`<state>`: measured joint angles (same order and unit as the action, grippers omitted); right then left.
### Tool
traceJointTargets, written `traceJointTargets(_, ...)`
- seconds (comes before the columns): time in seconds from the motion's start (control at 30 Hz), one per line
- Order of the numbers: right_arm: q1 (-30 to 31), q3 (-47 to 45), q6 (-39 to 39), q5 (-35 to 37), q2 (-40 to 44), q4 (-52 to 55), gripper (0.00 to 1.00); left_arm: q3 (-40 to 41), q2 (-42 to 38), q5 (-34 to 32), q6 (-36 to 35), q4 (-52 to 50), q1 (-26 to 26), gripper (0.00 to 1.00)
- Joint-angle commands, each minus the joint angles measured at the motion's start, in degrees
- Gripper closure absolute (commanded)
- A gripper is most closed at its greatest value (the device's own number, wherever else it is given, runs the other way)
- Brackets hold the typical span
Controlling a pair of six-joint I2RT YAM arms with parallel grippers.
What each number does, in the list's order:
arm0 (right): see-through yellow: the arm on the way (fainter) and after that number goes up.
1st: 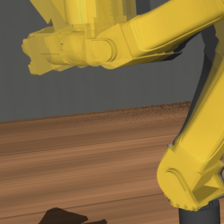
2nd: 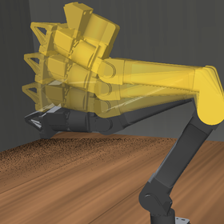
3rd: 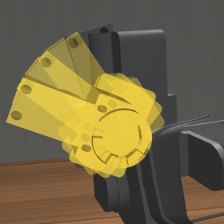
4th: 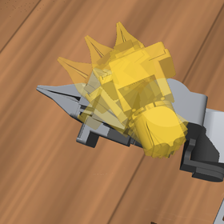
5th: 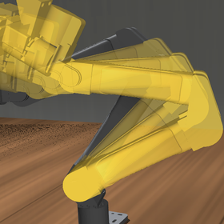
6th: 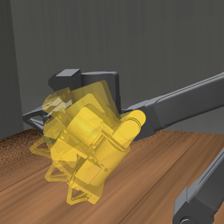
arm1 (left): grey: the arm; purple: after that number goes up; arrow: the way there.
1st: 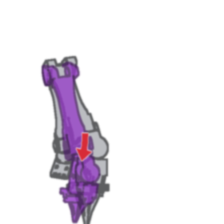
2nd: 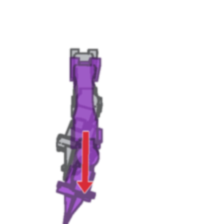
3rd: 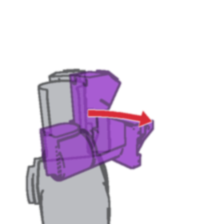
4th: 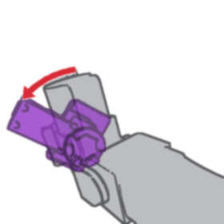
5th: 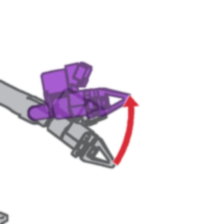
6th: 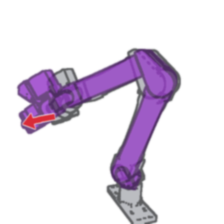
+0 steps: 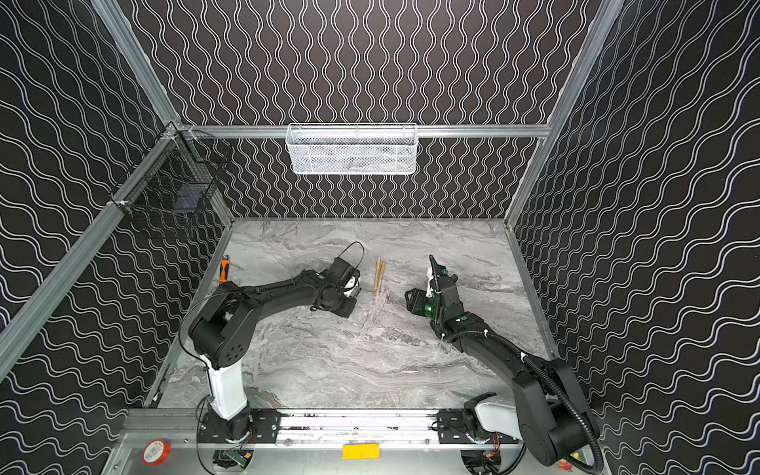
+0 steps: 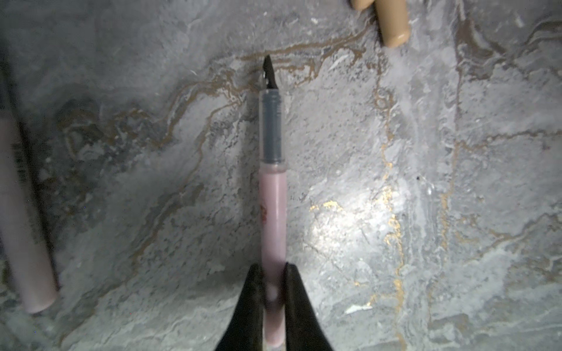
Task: Insert pens into pen caps
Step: Pick up a pen from the center of the table.
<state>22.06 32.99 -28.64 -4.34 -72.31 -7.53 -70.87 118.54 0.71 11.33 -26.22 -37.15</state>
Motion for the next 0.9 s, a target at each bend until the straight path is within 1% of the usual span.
traceJointTargets(0.0, 0.0, 0.7, 0.3, -0.7, -0.2, -0.2, 0.42, 1.0, -1.1, 1.5, 1.7, 4.1, -0.1, 0.88)
traceJointTargets(0.3, 0.0, 1.2, -0.8, -4.0, -0.9, -0.7, 0.41, 6.0, -4.9, 6.6, 4.1, 12.4, -0.9, 0.87)
traceJointTargets(0.47, 0.0, 2.0, -1.8, -9.2, -1.9, -2.3, 0.4, 7.9, -6.2, 9.6, 5.7, 15.7, -1.1, 0.87)
traceJointTargets(0.63, 0.3, 1.9, -4.3, -16.6, -3.8, -6.8, 0.36, 8.7, -6.5, 11.7, 6.9, 17.7, -1.9, 0.87)
traceJointTargets(0.87, 1.2, 2.6, -7.1, -20.9, -6.8, -10.6, 0.36, 9.7, -7.9, 13.8, 8.5, 19.8, -2.5, 0.87)
